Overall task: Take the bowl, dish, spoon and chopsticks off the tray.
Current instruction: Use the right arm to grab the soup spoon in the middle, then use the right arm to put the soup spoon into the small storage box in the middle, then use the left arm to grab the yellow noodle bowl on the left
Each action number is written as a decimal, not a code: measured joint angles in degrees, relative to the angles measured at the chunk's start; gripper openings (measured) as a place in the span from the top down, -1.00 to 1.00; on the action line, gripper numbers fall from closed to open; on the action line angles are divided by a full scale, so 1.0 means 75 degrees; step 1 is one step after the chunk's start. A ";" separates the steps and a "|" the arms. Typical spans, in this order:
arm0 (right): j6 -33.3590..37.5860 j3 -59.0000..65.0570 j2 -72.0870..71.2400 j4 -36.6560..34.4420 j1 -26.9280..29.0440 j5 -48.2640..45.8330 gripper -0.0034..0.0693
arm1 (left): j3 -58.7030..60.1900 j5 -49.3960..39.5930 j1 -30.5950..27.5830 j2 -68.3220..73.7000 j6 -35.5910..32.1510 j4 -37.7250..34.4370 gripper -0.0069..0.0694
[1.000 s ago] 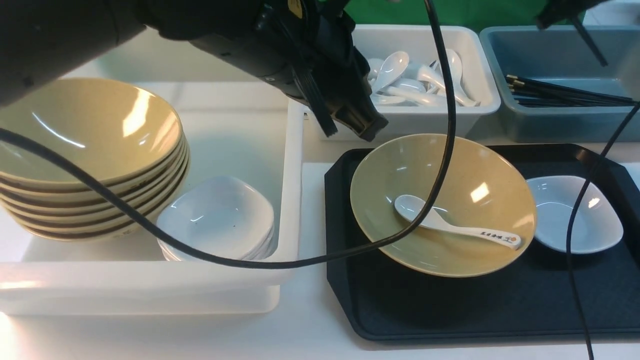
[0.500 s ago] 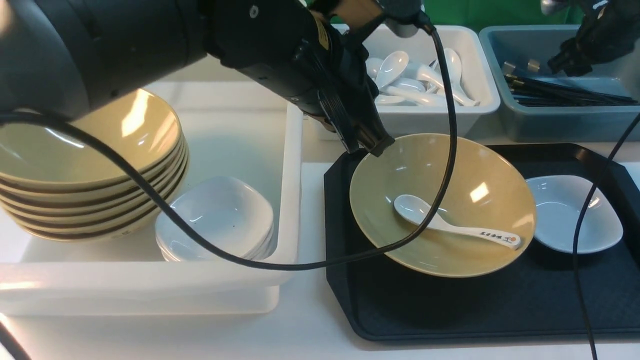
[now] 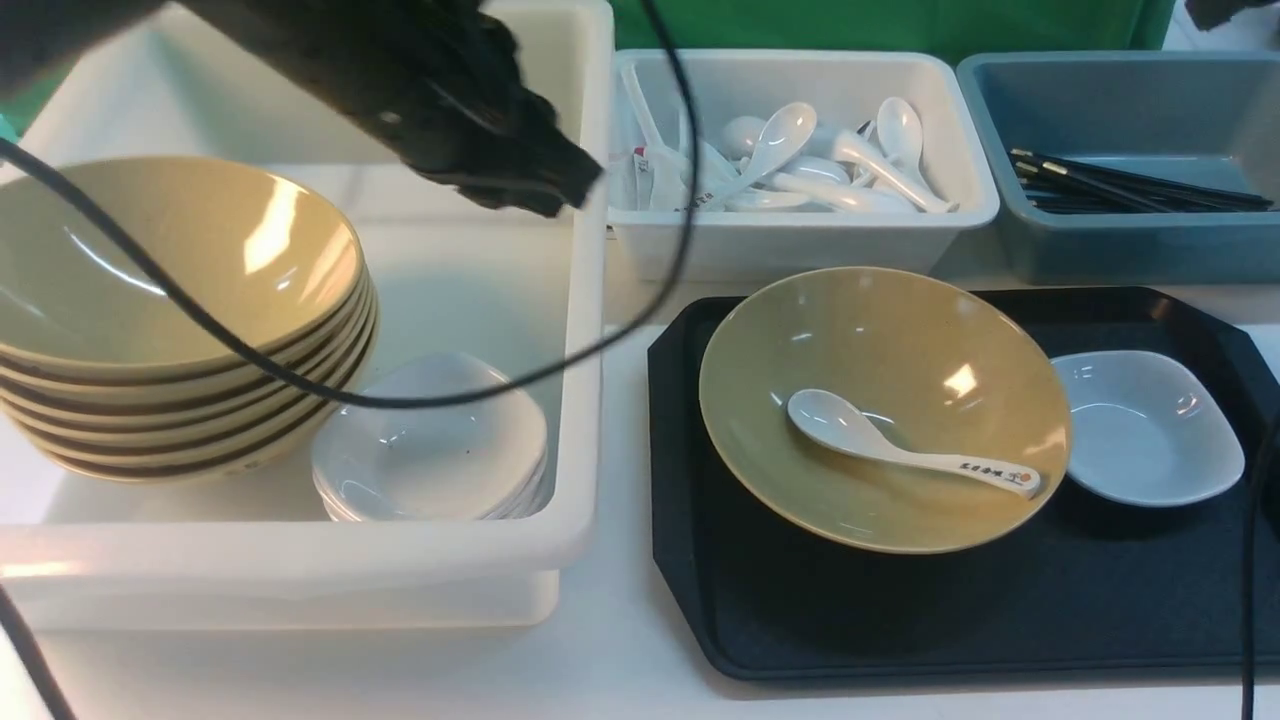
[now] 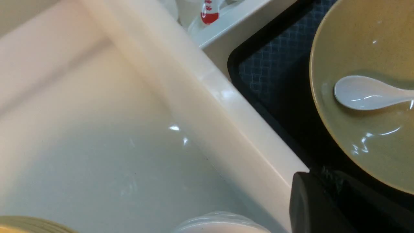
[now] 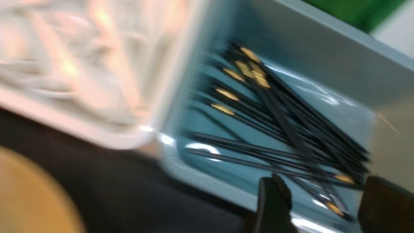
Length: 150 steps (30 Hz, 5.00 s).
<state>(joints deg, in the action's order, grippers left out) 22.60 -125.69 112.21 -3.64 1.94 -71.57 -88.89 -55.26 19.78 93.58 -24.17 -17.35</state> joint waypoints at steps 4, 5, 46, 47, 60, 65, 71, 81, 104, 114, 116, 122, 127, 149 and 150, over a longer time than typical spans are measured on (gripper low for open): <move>0.0261 0.1059 -0.0853 -0.0611 -0.0799 -0.0014 0.05 | 0.0000 -0.0410 -0.0139 -0.0070 -0.1279 -0.0638 0.85; 0.0335 0.1330 -0.1078 -0.0647 -0.1000 -0.0014 0.08 | 0.0000 -0.0508 -0.0085 -0.0134 -0.1481 -0.0650 0.85; -0.0260 0.5696 -0.0214 0.1208 -0.3550 0.0926 -0.45 | 0.4441 0.0889 0.0048 -0.4107 -0.1521 -0.1004 0.85; -0.0262 0.5696 -0.0109 0.1151 -0.3550 0.0783 -0.44 | 0.4441 0.0889 0.0048 -0.4107 -0.1521 -0.1004 0.85; -0.0303 0.4554 -0.0105 0.1056 -0.3550 0.0269 0.51 | 0.4441 0.1080 0.0048 -0.4050 -0.1513 -0.1004 0.85; -0.0451 0.3121 -0.0427 0.1056 -0.3462 0.0249 0.51 | 0.4441 0.1214 0.0048 -0.4050 -0.1466 -0.1004 0.85; -0.1116 0.1920 -0.0106 0.1057 -0.3139 0.1596 0.51 | 0.4441 0.1357 0.0048 -0.4050 -0.1297 -0.1004 0.85; -0.2452 0.0894 0.1981 0.1050 -0.2736 0.4548 0.21 | 0.4441 0.1547 0.0048 -0.4048 -0.1004 -0.1248 0.85; -0.1240 0.0245 -0.1412 0.1203 -0.2331 -0.0077 0.11 | -0.1627 -0.1534 0.1807 0.0895 -0.0061 0.0826 0.72; -0.1287 0.4586 -0.4582 0.1270 -0.2331 -0.0049 0.50 | -0.3668 -0.2021 0.2316 0.3150 0.0854 0.1326 -0.31; -0.1300 0.5270 -0.5078 0.1270 -0.2331 0.0106 0.50 | -0.3786 -0.1851 0.2338 0.3504 0.1072 0.1535 -0.54; -0.1427 0.6567 -0.6405 0.1277 -0.2331 0.0654 0.50 | -0.3812 -0.1245 0.2338 0.4283 0.1883 0.2672 -0.77; -0.1434 0.6684 -0.6836 0.1277 -0.2331 0.0985 0.50 | -0.3812 -0.0908 0.2338 0.4568 0.2186 0.2718 -0.71; -0.1434 0.6698 -0.6961 0.1285 -0.2331 0.1361 0.46 | -0.3847 -0.1305 0.1452 0.4018 0.1607 -0.0328 0.81; -0.1434 0.6698 -0.6961 0.1285 -0.2331 0.1405 0.46 | -0.3827 -0.1416 0.1229 0.3823 0.1468 -0.0572 0.81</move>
<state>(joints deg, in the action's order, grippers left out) 11.85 -75.45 60.00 5.99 -15.54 -61.04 -117.59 -65.88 28.99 122.25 -13.16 -21.64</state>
